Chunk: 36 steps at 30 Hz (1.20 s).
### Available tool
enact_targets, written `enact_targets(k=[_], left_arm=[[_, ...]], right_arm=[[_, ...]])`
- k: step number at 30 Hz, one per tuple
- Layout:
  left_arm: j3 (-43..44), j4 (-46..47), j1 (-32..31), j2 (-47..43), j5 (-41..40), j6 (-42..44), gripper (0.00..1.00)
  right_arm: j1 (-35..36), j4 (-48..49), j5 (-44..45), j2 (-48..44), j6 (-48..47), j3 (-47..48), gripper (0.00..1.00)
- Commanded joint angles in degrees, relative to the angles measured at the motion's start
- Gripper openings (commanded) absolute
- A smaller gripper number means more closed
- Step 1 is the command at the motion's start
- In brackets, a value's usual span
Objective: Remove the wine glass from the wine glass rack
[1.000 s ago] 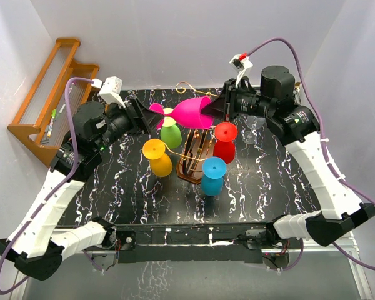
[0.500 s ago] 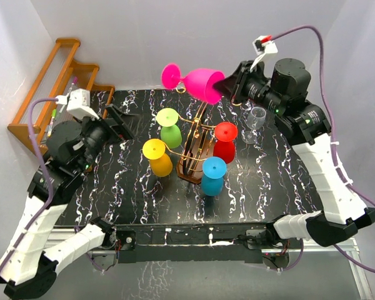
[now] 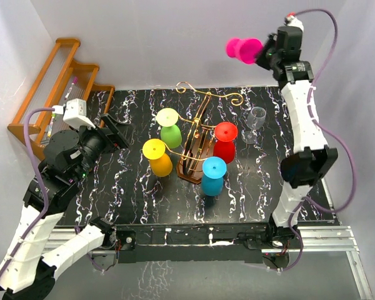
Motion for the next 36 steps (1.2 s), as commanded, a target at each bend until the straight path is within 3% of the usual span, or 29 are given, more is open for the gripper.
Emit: enact_targets(k=[1,7,12,19,29,36], left_arm=[[-0.8,-2.9,-0.1,-0.7,-0.9,0.5,0.82],[-2.6,-3.2,0.0,-0.1,-0.5,0.4,0.79],[-4.0,-2.7,-0.1,0.6,-0.1,0.6,0.79],[-3.9,-3.1,0.0,2.0,0.6,1.4,0.79],[-5.3,-2.8,-0.1,1.2,0.9,0.5,0.79],[-5.8,-2.7,0.0,0.9,0.7,0.1,0.79]], right_arm=[[-13.0,-9.7,-3.6,5.0,7.0,3.5,0.07],[-20.6,-19.1,-0.9,6.7,8.0,-0.4,0.07],[-23.0,-20.7,2.6,1.5,6.1,-12.3,0.07],[-23.5,-22.0,3.6,-3.0,0.7,-21.2,0.08],[-23.5,-20.9,-0.6,-4.3,-2.7,-28.7,0.25],[-23.4,-19.5,-7.2,-8.7,-3.9,-29.1,0.31]])
